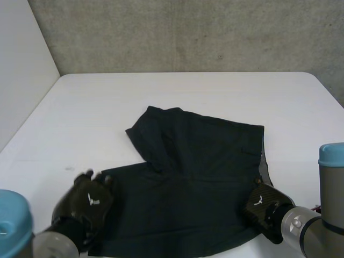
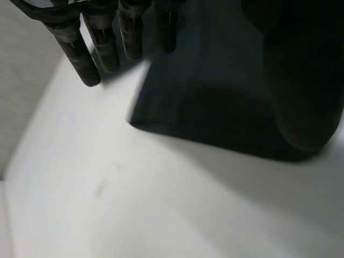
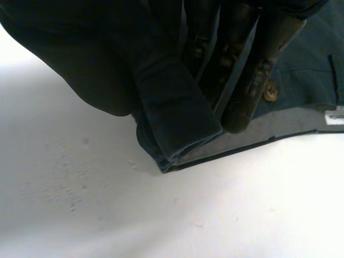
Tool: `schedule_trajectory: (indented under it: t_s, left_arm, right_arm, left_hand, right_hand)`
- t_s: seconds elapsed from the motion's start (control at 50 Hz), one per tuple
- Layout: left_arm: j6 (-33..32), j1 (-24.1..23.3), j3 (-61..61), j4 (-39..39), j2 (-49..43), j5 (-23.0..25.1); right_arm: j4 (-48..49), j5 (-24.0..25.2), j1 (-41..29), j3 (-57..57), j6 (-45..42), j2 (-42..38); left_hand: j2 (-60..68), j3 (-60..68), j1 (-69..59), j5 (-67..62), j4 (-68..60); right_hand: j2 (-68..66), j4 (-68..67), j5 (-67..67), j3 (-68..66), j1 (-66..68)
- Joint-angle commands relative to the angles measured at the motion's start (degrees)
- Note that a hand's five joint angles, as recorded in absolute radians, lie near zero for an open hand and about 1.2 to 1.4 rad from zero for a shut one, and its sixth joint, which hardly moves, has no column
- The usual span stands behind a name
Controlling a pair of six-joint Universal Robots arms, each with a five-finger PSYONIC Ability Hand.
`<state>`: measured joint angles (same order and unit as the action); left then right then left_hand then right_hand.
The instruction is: Fold the shorts.
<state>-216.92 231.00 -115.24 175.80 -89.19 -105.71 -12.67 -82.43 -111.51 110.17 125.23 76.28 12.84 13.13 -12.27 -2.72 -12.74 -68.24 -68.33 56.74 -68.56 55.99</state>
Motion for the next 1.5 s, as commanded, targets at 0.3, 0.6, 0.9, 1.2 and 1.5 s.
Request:
schedule_trajectory:
  t_s: [0.3, 0.6, 0.9, 1.2, 1.5]
  left_arm:
    - [0.45, 13.6, 23.38, 19.04, -19.69, 30.56]
    - [0.98, 15.36, 50.37, 17.91, -47.82, 34.17]
    - [1.07, 15.36, 55.04, 13.6, -53.19, 37.16]
    - [1.07, 15.18, 50.04, 12.81, -47.58, 28.38]
    - [1.24, 14.3, 38.0, 12.2, -40.1, 13.62]
  right_arm:
    - [6.87, 1.75, 0.5, 1.8, 3.09, 0.01]
    - [8.89, 1.83, 0.59, 2.77, 3.7, -0.17]
    - [9.68, 1.83, 0.59, 3.3, 3.79, -0.26]
    - [10.21, 1.75, 0.5, 3.3, 3.79, -0.26]
    - [10.21, 1.75, 0.42, 3.47, 4.14, -0.26]
  left_hand:
    - [4.43, 4.14, -5.0, -4.55, -4.53]
    - [16.54, 16.25, -17.1, -16.65, -16.64]
    - [30.17, 29.88, -30.73, -30.28, -30.27]
    - [67.16, 66.87, -67.73, -67.28, -67.26]
    - [67.16, 66.87, -67.73, -67.28, -67.26]
  right_hand:
    - [-11.76, -11.67, 13.26, -11.44, 24.01]
    - [-11.76, -11.67, 13.26, -11.44, 24.01]
    - [-11.76, -11.67, 13.26, -11.44, 24.01]
    - [-11.76, -11.67, 13.26, -11.44, 24.01]
    - [-11.76, -11.67, 13.26, -11.44, 24.01]
